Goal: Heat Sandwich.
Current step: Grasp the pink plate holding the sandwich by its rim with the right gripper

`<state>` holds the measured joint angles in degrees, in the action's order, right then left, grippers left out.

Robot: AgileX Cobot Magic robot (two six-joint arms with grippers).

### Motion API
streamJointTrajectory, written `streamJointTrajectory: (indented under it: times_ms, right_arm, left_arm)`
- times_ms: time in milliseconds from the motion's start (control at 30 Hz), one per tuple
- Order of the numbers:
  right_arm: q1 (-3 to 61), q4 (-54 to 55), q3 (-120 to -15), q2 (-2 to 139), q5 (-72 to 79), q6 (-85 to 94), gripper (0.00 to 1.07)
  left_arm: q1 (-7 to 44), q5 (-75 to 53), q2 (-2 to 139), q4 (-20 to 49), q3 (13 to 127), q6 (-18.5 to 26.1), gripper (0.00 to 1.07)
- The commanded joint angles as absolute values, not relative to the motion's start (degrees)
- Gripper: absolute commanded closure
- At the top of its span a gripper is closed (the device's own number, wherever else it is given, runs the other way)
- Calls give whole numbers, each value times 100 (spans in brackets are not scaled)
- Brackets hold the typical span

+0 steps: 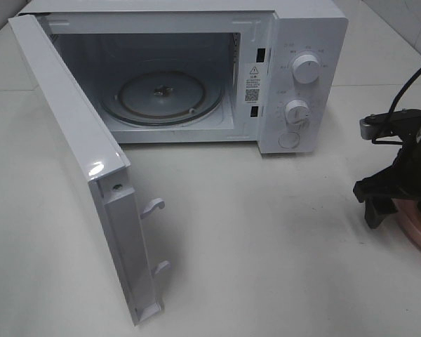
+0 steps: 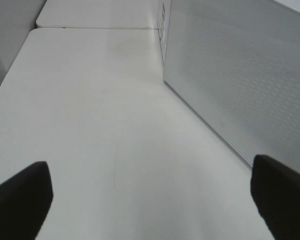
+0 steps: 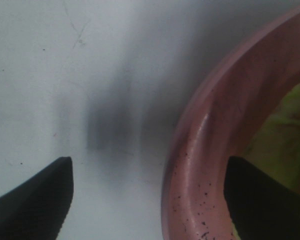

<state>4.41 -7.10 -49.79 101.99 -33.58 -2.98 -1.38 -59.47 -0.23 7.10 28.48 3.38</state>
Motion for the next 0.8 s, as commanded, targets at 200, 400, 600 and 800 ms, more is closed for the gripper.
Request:
streamJointTrajectory:
  times_ms: [200,400,600,800]
  right_arm:
    - [395,-745,-4996,10411,-3231,-321,30]
    - [395,-854,-4996,10411,-3209,-321,31]
    - [395,-854,-4996,10456,-3220,-321,31]
    - [395,-854,-4996,10565,-3249,-344,35]
  left_arm:
    - [-155,-5924,-189,716,2836,338,3]
    - [-155,-5924,-189,716,2836,338,3]
    - [-155,-5924,-189,716,2836,338,3]
    - [-155,-5924,-189,716,2836,338,3]
